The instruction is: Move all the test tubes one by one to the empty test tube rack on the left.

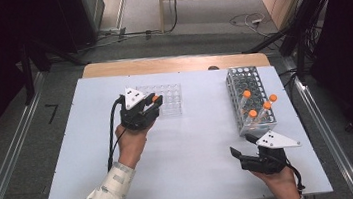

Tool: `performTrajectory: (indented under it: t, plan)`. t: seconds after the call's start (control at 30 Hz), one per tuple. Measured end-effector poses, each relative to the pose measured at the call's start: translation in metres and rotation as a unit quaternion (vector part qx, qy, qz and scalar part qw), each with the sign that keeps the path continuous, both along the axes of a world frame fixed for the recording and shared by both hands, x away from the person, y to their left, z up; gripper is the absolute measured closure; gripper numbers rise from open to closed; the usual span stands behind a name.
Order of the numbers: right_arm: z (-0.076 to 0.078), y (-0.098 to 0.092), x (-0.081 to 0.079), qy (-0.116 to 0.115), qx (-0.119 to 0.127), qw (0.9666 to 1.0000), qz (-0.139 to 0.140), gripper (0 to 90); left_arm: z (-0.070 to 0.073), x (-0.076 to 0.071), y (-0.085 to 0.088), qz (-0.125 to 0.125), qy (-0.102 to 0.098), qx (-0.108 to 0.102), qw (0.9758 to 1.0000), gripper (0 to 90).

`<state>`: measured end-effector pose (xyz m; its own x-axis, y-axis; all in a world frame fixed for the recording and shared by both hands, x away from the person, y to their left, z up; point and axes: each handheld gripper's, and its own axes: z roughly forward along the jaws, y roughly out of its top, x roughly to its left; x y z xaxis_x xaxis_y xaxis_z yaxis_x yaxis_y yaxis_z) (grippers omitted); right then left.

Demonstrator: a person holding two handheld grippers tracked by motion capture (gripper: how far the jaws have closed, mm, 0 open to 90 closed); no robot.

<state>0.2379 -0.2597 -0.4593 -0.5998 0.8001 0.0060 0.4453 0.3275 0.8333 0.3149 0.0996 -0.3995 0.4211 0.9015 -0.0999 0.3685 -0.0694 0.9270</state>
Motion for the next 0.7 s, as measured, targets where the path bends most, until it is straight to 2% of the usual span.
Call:
performTrajectory:
  t: [0.47, 0.7]
  plan:
    - [0.0, -0.001, 0.0, 0.001, 0.004, 1.0, 0.0, 26.6, 0.008, 0.015, -0.004, 0.008, -0.004, 0.0, 1.0, 70.5]
    - [0.0, -0.002, 0.0, 0.001, 0.006, 1.0, 0.0, 26.6, 0.012, 0.027, -0.009, 0.007, -0.005, -0.011, 0.9999, 70.5]
